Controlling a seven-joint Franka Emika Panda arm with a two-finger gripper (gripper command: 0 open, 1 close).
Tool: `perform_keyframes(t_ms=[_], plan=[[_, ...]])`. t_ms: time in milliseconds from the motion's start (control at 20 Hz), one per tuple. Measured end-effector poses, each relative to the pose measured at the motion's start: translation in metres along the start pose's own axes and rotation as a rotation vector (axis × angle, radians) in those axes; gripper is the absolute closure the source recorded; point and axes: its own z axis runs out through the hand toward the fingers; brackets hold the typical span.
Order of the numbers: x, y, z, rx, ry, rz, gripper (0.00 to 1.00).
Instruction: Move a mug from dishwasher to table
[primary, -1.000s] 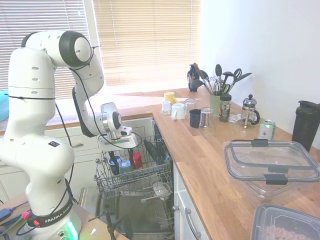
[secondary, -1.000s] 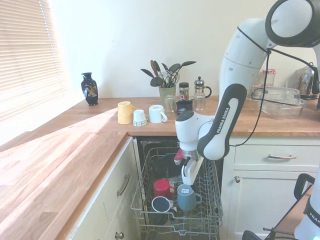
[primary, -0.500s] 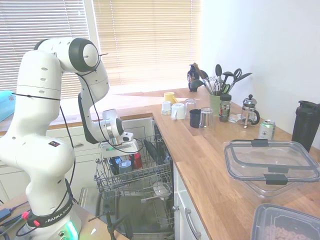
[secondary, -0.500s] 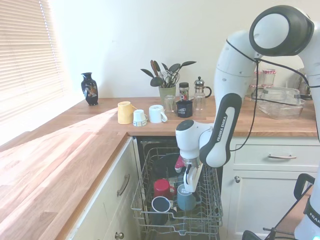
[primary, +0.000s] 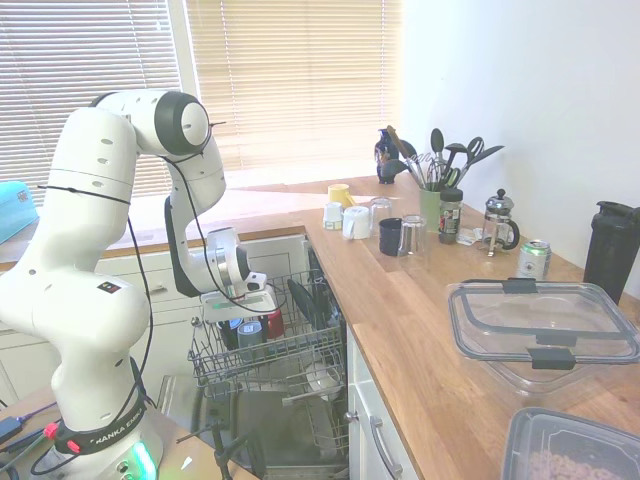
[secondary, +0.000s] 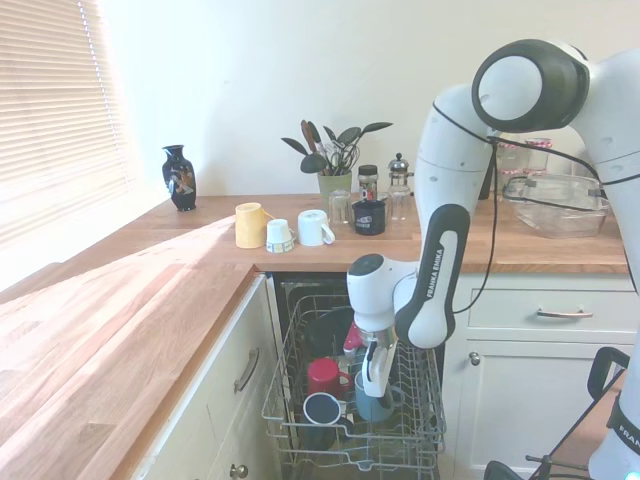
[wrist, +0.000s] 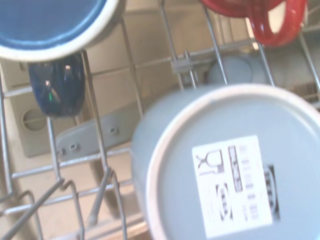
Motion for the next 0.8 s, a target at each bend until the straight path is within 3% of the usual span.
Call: perform_keyframes(t_ms=[800], plan=[[0.006,0.013,0.021,0.067,0.052,-0.064,0.0]])
